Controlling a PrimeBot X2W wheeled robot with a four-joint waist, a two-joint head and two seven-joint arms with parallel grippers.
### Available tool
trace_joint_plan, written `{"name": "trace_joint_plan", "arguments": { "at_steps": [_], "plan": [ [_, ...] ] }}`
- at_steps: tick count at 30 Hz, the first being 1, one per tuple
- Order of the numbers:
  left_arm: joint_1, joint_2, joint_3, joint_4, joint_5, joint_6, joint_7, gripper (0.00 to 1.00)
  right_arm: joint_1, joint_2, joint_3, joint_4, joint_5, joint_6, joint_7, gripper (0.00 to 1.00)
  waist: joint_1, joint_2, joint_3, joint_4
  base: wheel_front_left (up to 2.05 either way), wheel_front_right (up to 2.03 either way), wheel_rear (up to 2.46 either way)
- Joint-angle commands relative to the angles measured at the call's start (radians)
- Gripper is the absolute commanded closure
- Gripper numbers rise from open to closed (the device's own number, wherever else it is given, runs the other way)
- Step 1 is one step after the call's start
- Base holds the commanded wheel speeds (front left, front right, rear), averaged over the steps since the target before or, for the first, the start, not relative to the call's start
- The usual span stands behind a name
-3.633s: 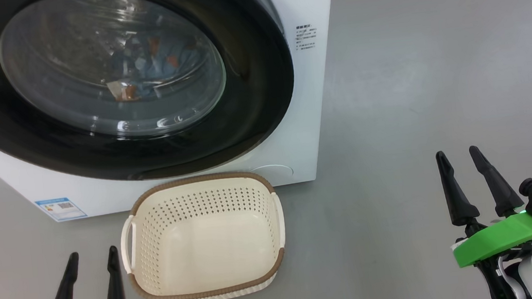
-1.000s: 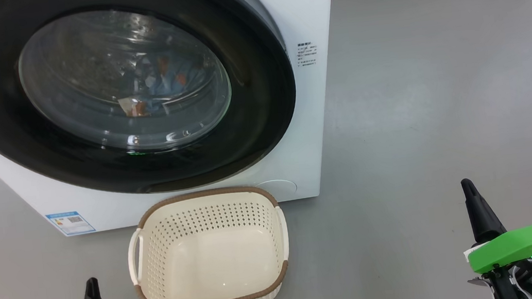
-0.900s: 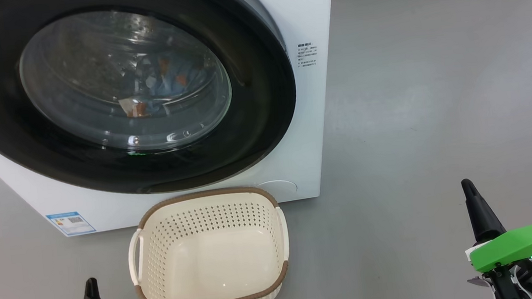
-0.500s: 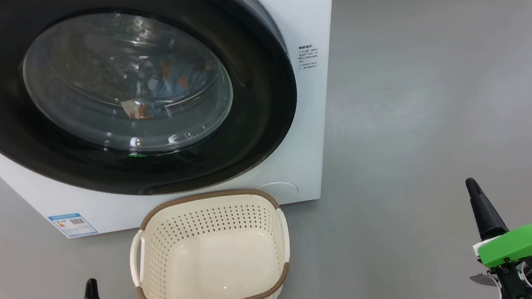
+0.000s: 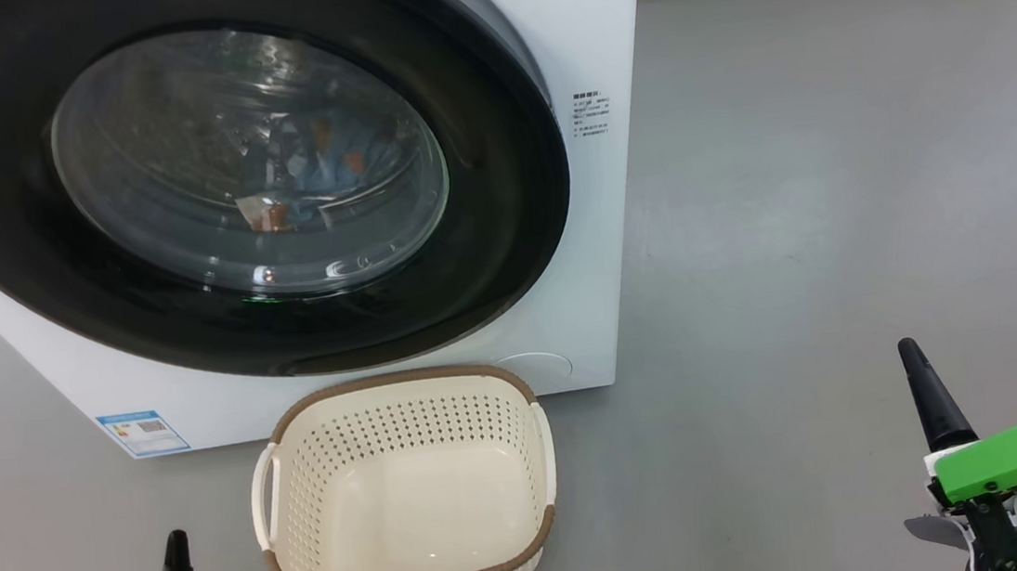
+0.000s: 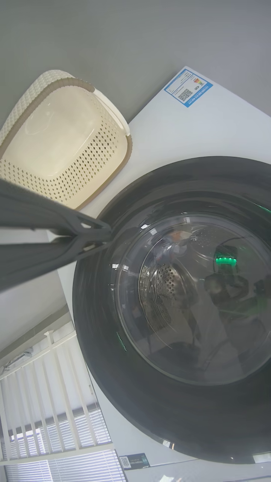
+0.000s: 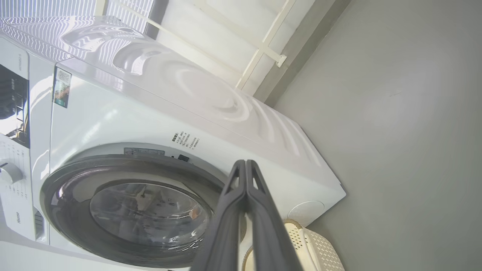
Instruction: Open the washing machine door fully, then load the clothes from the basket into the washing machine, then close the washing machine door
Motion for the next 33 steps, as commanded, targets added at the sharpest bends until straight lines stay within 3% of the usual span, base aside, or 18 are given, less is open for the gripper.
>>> {"name": "trace_joint_plan", "arguments": {
  "at_steps": [1,33],
  "plan": [
    [-0.047,0.006,0.026,-0.033,-0.026,-0.001,0.006,1.00,-0.011,-0.005,0.005,-0.031,0.034,0.000,0.010,1.00,0.0000,0.0000,-0.001,0.000,0.00,0.00,0.00],
    [-0.063,-0.010,0.048,-0.053,-0.370,-0.002,0.100,1.00,-0.004,0.018,-0.046,-0.050,0.335,0.000,0.102,1.00,0.0000,0.0000,-0.023,0.007,0.00,0.00,0.00]
  ]
}}
